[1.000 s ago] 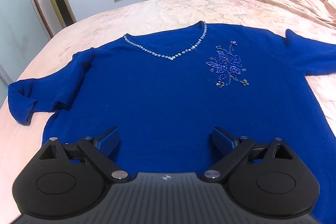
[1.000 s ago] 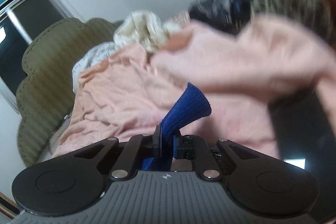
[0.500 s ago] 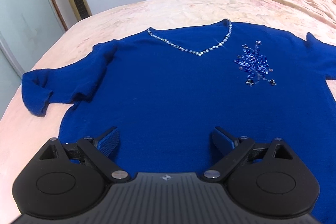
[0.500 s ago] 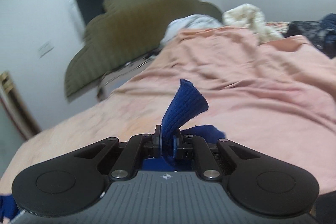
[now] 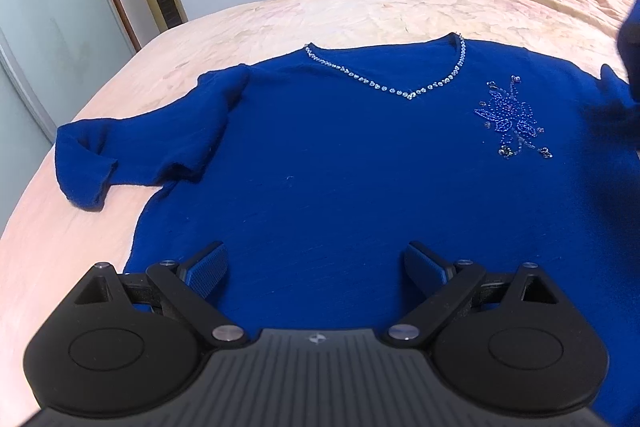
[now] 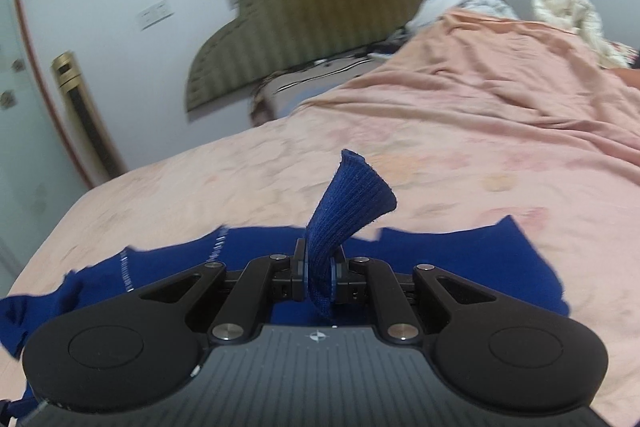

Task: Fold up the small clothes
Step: 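Carry the held sleeve across the sweater body toward the other sleeve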

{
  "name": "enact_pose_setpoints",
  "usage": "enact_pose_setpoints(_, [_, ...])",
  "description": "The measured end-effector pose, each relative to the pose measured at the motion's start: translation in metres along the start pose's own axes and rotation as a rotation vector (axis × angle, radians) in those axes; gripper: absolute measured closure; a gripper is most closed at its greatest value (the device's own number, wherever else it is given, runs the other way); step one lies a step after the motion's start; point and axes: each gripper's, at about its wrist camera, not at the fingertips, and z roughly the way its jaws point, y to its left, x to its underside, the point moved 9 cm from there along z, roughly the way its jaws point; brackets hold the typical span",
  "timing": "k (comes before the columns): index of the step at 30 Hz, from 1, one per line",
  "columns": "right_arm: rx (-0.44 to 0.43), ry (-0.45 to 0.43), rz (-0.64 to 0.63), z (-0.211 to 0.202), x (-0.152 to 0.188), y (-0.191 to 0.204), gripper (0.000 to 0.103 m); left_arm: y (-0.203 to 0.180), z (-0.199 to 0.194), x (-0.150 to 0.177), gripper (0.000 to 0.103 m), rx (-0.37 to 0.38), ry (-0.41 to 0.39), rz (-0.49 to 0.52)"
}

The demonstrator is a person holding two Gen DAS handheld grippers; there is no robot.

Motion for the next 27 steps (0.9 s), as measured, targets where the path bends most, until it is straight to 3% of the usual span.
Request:
enact_pose_setpoints(8, [-0.077, 0.047, -0.042, 0.017, 0.007, 0.058, 0.089, 0.012, 0.003, 0.003, 0.007, 0.009, 0.008, -0.023])
enact_pose_setpoints(27, [-0.226, 0.171, -0.004, 0.075, 0.026, 0.168, 0.089, 0.052, 0.004, 0.012, 0.007, 0.008, 0.019, -0.088])
